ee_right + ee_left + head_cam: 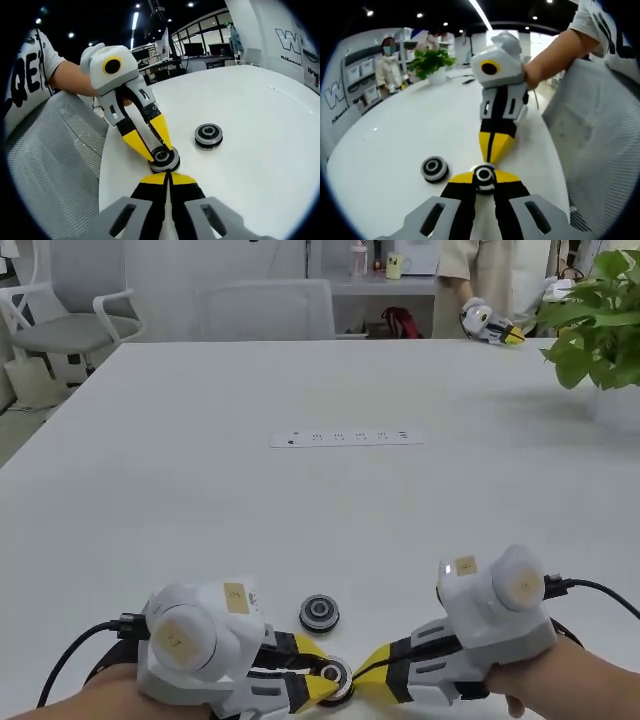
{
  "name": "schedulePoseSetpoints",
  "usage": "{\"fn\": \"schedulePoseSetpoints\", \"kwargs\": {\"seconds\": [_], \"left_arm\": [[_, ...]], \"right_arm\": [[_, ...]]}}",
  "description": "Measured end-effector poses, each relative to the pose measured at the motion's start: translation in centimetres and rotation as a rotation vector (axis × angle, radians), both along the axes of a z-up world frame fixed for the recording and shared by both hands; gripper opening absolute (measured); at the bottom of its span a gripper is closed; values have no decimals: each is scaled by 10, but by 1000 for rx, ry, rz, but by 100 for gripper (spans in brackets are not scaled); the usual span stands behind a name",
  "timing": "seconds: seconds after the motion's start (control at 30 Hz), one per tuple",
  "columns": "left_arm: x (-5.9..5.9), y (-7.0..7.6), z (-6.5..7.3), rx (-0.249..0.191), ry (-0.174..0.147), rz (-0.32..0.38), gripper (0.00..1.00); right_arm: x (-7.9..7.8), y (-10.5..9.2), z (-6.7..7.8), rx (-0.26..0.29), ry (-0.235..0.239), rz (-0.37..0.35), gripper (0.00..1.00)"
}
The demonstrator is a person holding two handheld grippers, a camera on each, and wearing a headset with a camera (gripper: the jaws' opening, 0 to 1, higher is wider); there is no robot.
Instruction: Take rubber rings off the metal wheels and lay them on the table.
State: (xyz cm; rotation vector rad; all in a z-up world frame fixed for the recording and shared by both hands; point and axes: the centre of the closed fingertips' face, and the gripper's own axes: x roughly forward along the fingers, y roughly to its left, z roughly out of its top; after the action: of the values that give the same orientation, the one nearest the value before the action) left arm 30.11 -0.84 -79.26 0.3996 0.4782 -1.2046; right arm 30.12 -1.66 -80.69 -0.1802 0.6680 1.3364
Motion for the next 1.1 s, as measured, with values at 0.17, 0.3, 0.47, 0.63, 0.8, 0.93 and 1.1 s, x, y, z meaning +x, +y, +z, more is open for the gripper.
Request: {"fn": "schedulePoseSetpoints", "kwargs": {"seconds": [0.17,0.3,0.47,0.63,0.8,0.93,1.1], "left_arm": [[0,0,0,1,1,3,13],[1,1,0,4,0,4,13],[1,1,0,6,-3,5,13],[1,0,0,8,-2,11,13],[2,0,-1,15,-9,21,12],[2,0,-1,19,-10,23,12],[2,0,-1,28,-12,31,12]], "right_arm": [[3,-3,2,21,49,-39,0],[5,-3,3,33,67,-56,0],[8,-2,10,85,118,-100,0],[9,-2,10,89,137,-113,0],[11,-2,11,128,191,-156,0],[10,-1,12,132,200,-159,0],[9,1,13,132,205,-156,0]]}}
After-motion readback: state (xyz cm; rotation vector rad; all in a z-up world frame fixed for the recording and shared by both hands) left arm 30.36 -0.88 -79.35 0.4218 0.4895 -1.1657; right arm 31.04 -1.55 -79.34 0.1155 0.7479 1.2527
